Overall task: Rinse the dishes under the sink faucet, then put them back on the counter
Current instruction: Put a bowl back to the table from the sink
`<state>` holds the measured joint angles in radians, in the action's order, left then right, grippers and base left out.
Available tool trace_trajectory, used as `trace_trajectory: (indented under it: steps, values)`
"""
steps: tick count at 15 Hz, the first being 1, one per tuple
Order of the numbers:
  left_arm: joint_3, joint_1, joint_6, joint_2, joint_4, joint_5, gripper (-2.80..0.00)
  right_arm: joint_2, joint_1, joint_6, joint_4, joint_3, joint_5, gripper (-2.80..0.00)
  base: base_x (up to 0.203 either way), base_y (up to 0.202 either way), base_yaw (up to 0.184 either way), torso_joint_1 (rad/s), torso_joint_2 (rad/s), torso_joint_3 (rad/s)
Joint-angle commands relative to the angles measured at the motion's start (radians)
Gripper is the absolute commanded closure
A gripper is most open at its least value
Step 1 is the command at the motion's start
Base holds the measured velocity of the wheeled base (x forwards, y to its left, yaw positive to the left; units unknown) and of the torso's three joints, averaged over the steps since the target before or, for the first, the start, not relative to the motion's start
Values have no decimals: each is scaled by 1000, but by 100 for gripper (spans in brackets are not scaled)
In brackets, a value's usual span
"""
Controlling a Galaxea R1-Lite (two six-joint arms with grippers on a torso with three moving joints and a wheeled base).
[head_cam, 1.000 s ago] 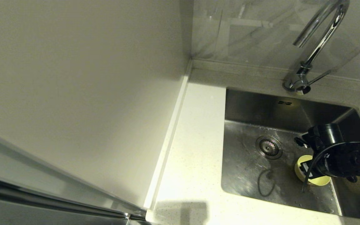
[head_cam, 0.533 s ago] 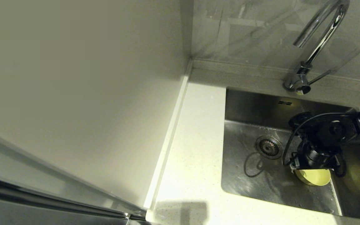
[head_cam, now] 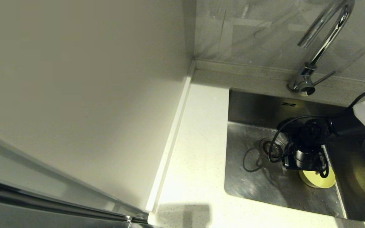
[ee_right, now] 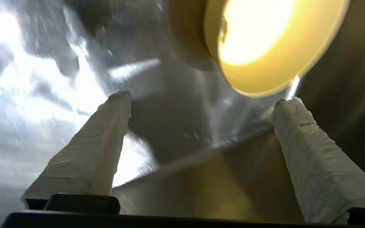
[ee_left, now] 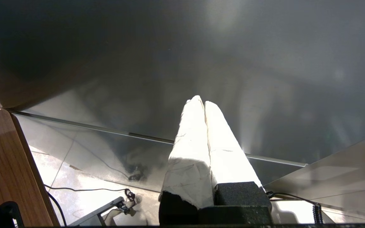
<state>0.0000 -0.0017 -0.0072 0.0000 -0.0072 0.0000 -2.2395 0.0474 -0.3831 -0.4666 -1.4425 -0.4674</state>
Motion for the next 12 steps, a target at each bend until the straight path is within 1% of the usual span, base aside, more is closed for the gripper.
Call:
trace_trajectory:
  steps: [1,4,7,9,12]
  values:
    - [3,0,0,0,0,0,0,-63,-3,-9,-3,-45,-2,-280,0,0,0,0,0,0]
    - [3,0,0,0,0,0,0,-106,-6,-10,-2,-95,-2,-280,0,0,0,0,0,0]
    - [3,0,0,0,0,0,0,-155,-21,-8,-3,-177,-6,-280,0,0,0,0,0,0]
    - [3,0,0,0,0,0,0,-180,-44,-8,-3,-220,-15,-280,0,0,0,0,0,0]
    - [3,0,0,0,0,2,0,-191,-85,-7,-3,-243,-43,-280,0,0,0,0,0,0]
